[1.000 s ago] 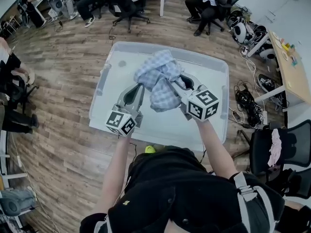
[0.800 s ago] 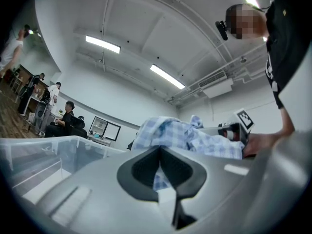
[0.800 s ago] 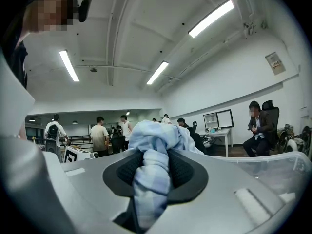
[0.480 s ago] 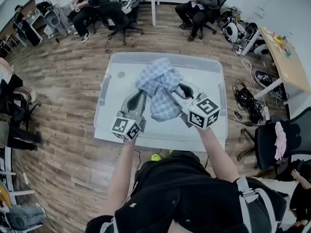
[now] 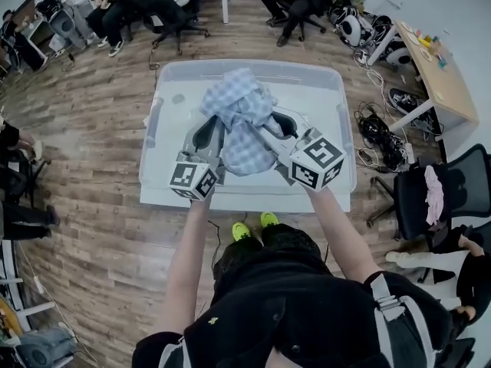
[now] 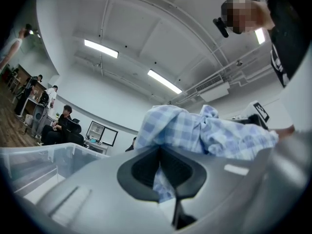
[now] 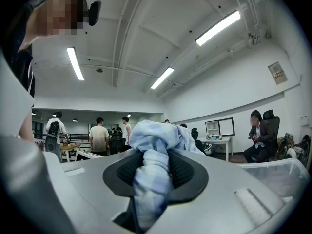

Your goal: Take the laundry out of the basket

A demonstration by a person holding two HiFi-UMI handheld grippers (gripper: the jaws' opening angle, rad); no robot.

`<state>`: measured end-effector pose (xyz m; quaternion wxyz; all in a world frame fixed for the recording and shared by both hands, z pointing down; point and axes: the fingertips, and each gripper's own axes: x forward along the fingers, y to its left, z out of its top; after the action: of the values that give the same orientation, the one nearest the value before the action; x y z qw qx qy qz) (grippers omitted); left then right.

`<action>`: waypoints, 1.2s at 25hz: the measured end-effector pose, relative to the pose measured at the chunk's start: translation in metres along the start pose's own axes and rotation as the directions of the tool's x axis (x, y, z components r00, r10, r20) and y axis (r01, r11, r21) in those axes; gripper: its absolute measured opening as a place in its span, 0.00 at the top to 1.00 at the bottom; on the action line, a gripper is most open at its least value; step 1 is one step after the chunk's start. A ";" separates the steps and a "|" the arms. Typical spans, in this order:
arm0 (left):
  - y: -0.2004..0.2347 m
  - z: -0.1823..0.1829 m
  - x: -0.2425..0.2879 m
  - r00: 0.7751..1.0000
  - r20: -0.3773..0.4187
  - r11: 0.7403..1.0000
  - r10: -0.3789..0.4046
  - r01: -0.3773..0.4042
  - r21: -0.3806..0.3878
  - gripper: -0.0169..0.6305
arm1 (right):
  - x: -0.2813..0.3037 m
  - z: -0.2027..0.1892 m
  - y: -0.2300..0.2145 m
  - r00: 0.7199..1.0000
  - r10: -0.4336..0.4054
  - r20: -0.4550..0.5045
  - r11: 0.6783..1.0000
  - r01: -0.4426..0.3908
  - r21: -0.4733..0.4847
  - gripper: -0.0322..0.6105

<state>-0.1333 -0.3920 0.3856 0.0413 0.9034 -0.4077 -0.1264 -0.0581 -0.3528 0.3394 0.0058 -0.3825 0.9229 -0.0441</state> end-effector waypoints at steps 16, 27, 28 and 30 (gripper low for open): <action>-0.126 0.042 -0.063 1.000 0.001 0.998 -0.001 0.001 0.060 0.96 | -0.118 0.014 0.077 0.990 0.112 0.087 0.993 -0.114 0.020 0.78; -0.240 0.020 -0.134 0.997 0.006 0.995 0.075 -0.075 0.068 0.96 | -0.232 -0.010 0.134 0.975 0.209 0.075 0.977 -0.212 0.033 0.78; -0.250 0.019 -0.139 0.997 0.004 0.995 0.078 -0.078 0.069 0.96 | -0.242 -0.011 0.138 0.974 0.214 0.074 0.976 -0.217 0.035 0.78; -0.270 0.015 -0.150 0.996 -0.005 0.994 0.084 -0.083 0.072 0.96 | -0.261 -0.015 0.147 0.972 0.226 0.070 0.972 -0.229 0.043 0.77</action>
<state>-0.0367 -0.1002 0.3523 0.0156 0.8870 -0.4492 -0.1061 0.0220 -0.0638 0.3361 0.0505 -0.2753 0.9585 -0.0543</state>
